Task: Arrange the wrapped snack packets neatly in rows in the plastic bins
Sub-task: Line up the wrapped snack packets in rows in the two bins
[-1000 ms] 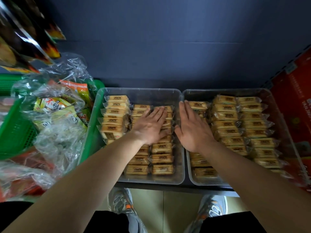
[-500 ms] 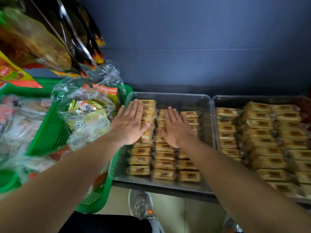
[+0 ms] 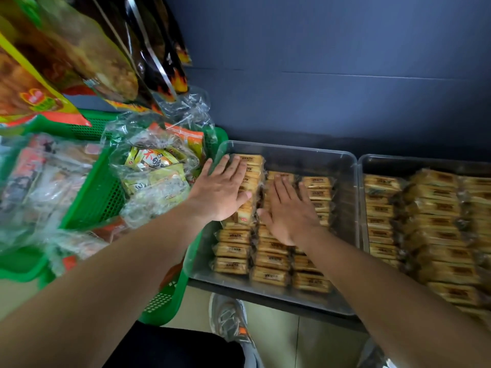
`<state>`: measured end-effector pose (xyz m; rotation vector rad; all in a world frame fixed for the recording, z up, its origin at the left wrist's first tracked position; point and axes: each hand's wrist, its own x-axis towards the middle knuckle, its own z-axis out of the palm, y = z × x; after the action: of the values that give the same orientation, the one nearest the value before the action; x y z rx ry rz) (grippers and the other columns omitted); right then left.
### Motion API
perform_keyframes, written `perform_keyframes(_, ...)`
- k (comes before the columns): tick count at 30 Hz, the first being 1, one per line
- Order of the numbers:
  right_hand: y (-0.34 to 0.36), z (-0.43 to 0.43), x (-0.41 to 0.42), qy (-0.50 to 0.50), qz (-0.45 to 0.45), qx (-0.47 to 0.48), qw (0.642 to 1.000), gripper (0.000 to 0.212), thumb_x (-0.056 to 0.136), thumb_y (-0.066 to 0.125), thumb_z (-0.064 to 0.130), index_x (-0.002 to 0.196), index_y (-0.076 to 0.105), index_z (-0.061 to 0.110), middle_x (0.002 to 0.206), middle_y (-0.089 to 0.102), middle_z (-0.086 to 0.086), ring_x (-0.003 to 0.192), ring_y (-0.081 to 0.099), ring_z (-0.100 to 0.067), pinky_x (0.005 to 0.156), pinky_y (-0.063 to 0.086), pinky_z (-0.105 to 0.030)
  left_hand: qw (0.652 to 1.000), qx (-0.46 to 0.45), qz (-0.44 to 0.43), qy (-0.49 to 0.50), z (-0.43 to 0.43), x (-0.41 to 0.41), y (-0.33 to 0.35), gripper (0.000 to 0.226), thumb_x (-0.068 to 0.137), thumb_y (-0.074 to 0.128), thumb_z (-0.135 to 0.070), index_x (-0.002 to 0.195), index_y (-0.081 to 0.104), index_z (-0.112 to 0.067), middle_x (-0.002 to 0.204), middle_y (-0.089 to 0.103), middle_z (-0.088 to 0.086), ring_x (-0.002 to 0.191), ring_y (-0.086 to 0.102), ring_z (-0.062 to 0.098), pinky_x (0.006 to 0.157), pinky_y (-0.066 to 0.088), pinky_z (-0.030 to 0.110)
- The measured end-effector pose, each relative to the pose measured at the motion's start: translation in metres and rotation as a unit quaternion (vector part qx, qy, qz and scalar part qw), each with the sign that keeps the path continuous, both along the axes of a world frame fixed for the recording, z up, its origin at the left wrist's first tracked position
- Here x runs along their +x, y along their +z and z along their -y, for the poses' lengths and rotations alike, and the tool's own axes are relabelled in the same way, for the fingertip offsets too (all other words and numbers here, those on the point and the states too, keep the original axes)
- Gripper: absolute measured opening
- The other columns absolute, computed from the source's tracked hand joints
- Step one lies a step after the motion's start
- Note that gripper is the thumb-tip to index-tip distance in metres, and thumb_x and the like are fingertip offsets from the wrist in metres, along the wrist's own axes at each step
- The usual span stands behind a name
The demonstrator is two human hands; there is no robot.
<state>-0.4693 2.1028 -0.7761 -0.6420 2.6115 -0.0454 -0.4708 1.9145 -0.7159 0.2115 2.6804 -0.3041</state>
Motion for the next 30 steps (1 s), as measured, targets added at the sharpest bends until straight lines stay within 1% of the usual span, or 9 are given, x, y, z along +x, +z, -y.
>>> perform_keyframes(4, -0.003, -0.008, 0.035, 0.084, 0.046, 0.043, 0.994, 0.1, 0.091, 0.01, 0.081, 0.153, -0.03, 0.013, 0.156, -0.041, -0.009, 0.147, -0.035, -0.025, 0.123, -0.015, -0.052, 1.0, 0.0, 0.007, -0.028, 0.011, 0.011, 0.017, 0.08, 0.102, 0.018, -0.065, 0.16, -0.015, -0.021, 0.165, -0.025, 0.001, 0.153, -0.021, 0.022, 0.126, -0.007, 0.05)
perform_keyframes(9, -0.01, -0.009, 0.04, 0.095, 0.032, 0.063, 0.993, 0.1, 0.089, 0.003, 0.083, 0.151, -0.033, 0.013, 0.155, -0.044, -0.01, 0.145, -0.038, -0.026, 0.121, -0.018, -0.051, 1.0, 0.006, 0.026, -0.012, 0.029, 0.029, 0.037, 0.086, 0.101, 0.028, -0.064, 0.158, -0.02, -0.021, 0.164, -0.028, 0.001, 0.152, -0.024, 0.021, 0.124, -0.012, 0.046)
perform_keyframes(12, -0.002, -0.007, 0.04, 0.09, 0.036, 0.06, 0.993, 0.098, 0.091, 0.005, 0.08, 0.153, -0.03, 0.012, 0.158, -0.04, -0.009, 0.147, -0.035, -0.025, 0.122, -0.017, -0.052, 1.0, 0.007, 0.025, -0.011, 0.046, 0.039, 0.055, 0.089, 0.101, 0.03, -0.064, 0.158, -0.022, -0.02, 0.162, -0.031, -0.001, 0.152, -0.025, 0.019, 0.126, -0.006, 0.048)
perform_keyframes(17, 0.02, -0.011, 0.062, 0.105, 0.049, 0.017, 0.993, 0.1, 0.095, 0.028, 0.075, 0.156, -0.021, 0.013, 0.162, -0.028, -0.007, 0.152, -0.022, -0.025, 0.124, -0.009, -0.051, 0.998, 0.03, 0.05, -0.005, 0.076, 0.07, 0.057, 0.098, 0.097, 0.038, -0.067, 0.157, -0.024, -0.021, 0.163, -0.032, -0.003, 0.152, -0.025, 0.017, 0.126, -0.008, 0.048)
perform_keyframes(21, 0.021, -0.012, 0.071, 0.094, 0.079, 0.011, 0.992, 0.107, 0.093, 0.041, 0.073, 0.156, -0.024, 0.016, 0.162, -0.031, -0.003, 0.153, -0.021, -0.023, 0.125, -0.006, -0.05, 0.995, 0.083, 0.054, 0.026, 0.082, 0.075, 0.049, 0.102, 0.095, 0.046, -0.067, 0.158, -0.021, -0.025, 0.165, -0.026, -0.005, 0.154, -0.017, 0.018, 0.125, -0.008, 0.044)
perform_keyframes(23, 0.023, -0.009, 0.068, 0.078, 0.07, -0.007, 0.995, 0.104, 0.093, 0.048, 0.069, 0.16, -0.014, 0.017, 0.167, -0.02, -0.002, 0.155, -0.012, -0.023, 0.126, -0.003, -0.049, 0.996, 0.08, 0.027, 0.021, 0.078, 0.071, 0.047, 0.098, 0.096, 0.046, -0.066, 0.16, -0.015, -0.025, 0.167, -0.02, -0.004, 0.155, -0.011, 0.017, 0.126, -0.005, 0.043)
perform_keyframes(26, 0.039, -0.006, 0.057, 0.0, 0.021, -0.092, 0.996, 0.087, 0.091, 0.057, 0.063, 0.159, 0.021, 0.021, 0.166, 0.02, -0.002, 0.152, 0.022, -0.025, 0.123, 0.02, -0.047, 0.995, 0.098, -0.022, 0.011, 0.068, 0.062, 0.046, 0.098, 0.094, 0.052, -0.065, 0.162, -0.004, -0.023, 0.17, -0.01, -0.002, 0.156, -0.003, 0.017, 0.127, 0.0, 0.042)
perform_keyframes(28, 0.047, -0.005, 0.045, -0.075, -0.001, -0.132, 0.988, 0.098, 0.086, 0.065, 0.064, 0.159, 0.018, 0.018, 0.164, 0.024, -0.005, 0.15, 0.027, -0.027, 0.12, 0.027, -0.045, 0.994, 0.093, -0.053, -0.009, 0.059, 0.054, 0.044, 0.101, 0.091, 0.057, -0.065, 0.162, 0.001, -0.021, 0.17, -0.007, 0.0, 0.156, -0.002, 0.019, 0.127, -0.001, 0.042)
perform_keyframes(30, 0.045, 0.0, 0.032, -0.118, 0.021, -0.135, 0.984, 0.122, 0.077, 0.071, 0.069, 0.161, 0.001, 0.015, 0.169, 0.01, -0.007, 0.154, 0.017, -0.028, 0.123, 0.022, -0.045, 0.995, 0.066, -0.061, -0.041, 0.046, 0.045, 0.037, 0.109, 0.086, 0.061, -0.067, 0.162, -0.001, -0.02, 0.17, -0.01, 0.003, 0.156, -0.007, 0.021, 0.125, -0.008, 0.042)
